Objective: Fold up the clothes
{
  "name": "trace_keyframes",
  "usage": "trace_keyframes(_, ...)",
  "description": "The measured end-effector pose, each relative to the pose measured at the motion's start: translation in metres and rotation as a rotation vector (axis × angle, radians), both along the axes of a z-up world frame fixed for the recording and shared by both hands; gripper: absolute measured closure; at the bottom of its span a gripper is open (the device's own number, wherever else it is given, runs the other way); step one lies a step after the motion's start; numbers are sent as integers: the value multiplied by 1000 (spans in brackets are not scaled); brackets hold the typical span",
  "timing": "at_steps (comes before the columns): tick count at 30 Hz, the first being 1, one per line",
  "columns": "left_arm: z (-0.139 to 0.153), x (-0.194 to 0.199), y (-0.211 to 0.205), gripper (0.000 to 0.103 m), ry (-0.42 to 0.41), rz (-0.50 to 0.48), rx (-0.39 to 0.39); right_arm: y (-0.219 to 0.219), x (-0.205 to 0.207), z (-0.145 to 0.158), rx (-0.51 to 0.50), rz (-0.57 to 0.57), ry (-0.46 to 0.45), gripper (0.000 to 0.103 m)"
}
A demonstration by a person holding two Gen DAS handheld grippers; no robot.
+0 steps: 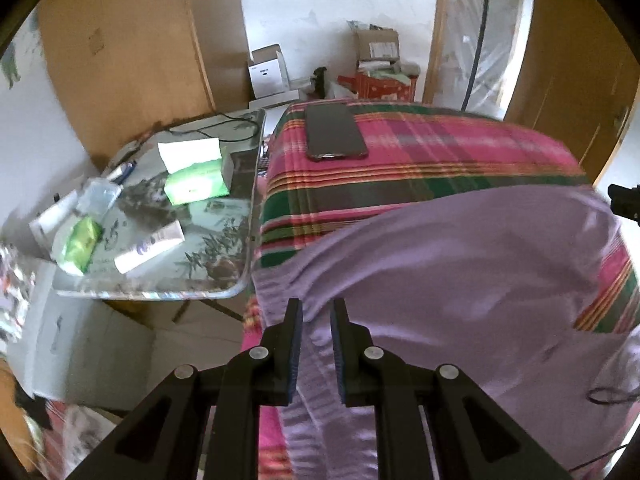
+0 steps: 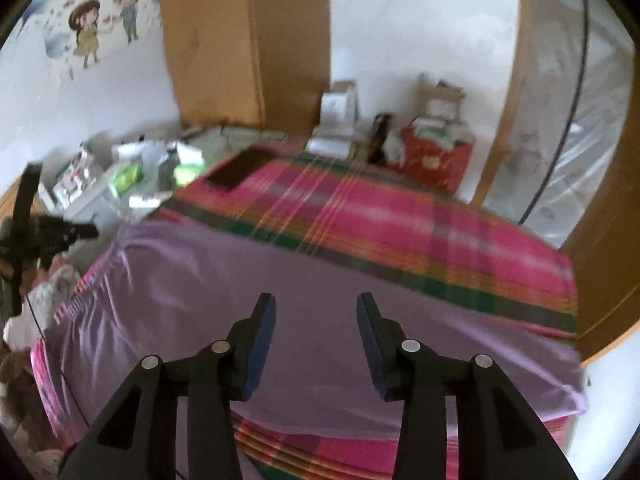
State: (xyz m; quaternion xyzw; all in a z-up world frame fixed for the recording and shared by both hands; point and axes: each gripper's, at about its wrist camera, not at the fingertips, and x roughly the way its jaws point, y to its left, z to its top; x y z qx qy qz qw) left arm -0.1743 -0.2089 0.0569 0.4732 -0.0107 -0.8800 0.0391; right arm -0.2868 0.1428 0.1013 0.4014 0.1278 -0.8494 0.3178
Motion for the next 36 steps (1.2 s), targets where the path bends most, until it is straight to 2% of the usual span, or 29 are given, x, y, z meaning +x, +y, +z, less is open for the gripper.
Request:
trace_keyframes(4, -12, -19, 1, 89, -17, -47, -48, -31, -6, -34, 35, 35, -61, 59)
trace_keyframes(8, -29, -41, 1, 87, -57, -100, -77, -67, -13, -57, 79, 76, -50, 59)
trace_keyframes(10, -37, -48, -4, 80, -84, -101, -59, -79, -19, -63, 84, 81, -52, 59)
trace_keyframes(15, -47, -49, -17, 80, -93, -77, -1, -94, -28, -73, 41, 77, -107, 59)
trace_keyframes(20, -46, -45, -23, 80, -95, -65, 50, -116, -19, -83, 89, 129, -87, 59)
trace_keyframes(25, -39, -26, -31, 80, -117, -46, 137, -131, -3, -83, 47, 183, -122, 59)
trace_keyframes(28, -34, -2, -37, 80, -128, -27, 220, -142, 15, -81, 45, 229, -115, 59)
trace_keyframes(33, -32, 45, -43, 80, -146, 11, 349, -154, 37, -79, -9, 281, -168, 59)
trace_keyframes(36, -35, 68, -43, 71, -158, 28, 425, -164, 50, -79, -12, 316, -177, 59)
